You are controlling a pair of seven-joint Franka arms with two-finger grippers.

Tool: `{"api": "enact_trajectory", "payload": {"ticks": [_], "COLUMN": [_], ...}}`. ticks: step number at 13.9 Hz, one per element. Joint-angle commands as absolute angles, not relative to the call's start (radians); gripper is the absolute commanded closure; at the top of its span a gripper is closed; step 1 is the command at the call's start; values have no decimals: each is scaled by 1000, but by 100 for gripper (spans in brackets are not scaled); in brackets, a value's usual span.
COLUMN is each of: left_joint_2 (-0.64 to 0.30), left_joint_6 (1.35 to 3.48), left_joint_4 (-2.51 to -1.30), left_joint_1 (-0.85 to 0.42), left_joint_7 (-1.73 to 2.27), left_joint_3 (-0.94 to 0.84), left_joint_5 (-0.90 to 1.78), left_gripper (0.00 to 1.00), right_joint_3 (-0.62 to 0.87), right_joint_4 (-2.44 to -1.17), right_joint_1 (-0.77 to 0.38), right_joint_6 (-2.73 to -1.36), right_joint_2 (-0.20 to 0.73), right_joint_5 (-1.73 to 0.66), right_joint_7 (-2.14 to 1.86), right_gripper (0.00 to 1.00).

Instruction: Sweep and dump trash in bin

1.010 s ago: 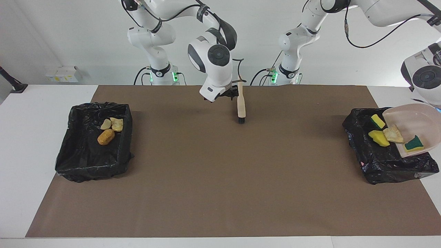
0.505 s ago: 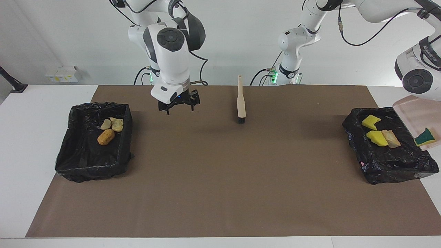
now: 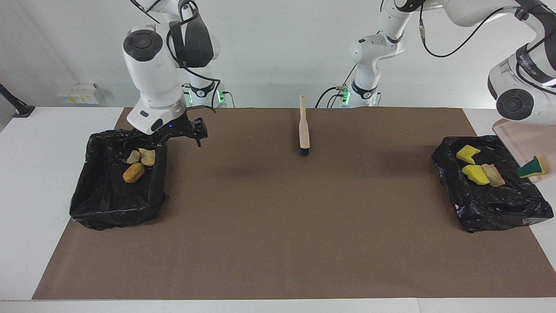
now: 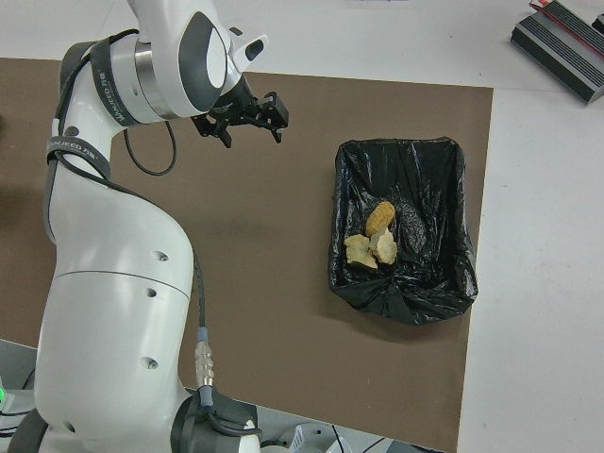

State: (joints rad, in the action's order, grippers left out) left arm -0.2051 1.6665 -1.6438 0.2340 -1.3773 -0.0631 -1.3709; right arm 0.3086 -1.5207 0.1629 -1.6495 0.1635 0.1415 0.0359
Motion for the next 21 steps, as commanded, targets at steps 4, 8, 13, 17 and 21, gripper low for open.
{"api": "enact_trajectory", "payload": {"ticks": [4, 8, 13, 17, 21], "left_joint_2": [-170, -173, -166, -179, -258], "left_joint_6": [1654, 1611, 1491, 1402, 1420], "left_joint_4": [-1675, -1589, -1604, -1608, -1589], "left_joint_1": [189, 127, -27, -173, -294], "left_joint_7": [-1258, -1243, -1111, -707, -204], "left_joint_3": [-58, -61, -64, -66, -64], "left_joint_5": [-1375, -1079, -765, -557, -312], "left_gripper": [100, 100, 100, 100, 100], "right_joint_3": [103, 98, 98, 100, 100], "right_joint_4": [-1480, -1511, -1618, -1601, -1652], "right_joint_1": [75, 142, 138, 141, 143], "right_joint_6": [-1647, -1614, -1574, -1575, -1575], "right_joint_2": [160, 91, -35, -31, -60], "right_joint_5": [127, 37, 29, 6, -25], "right_joint_7": [18, 17, 12, 20, 31], "right_gripper": [0, 0, 0, 0, 0]}}
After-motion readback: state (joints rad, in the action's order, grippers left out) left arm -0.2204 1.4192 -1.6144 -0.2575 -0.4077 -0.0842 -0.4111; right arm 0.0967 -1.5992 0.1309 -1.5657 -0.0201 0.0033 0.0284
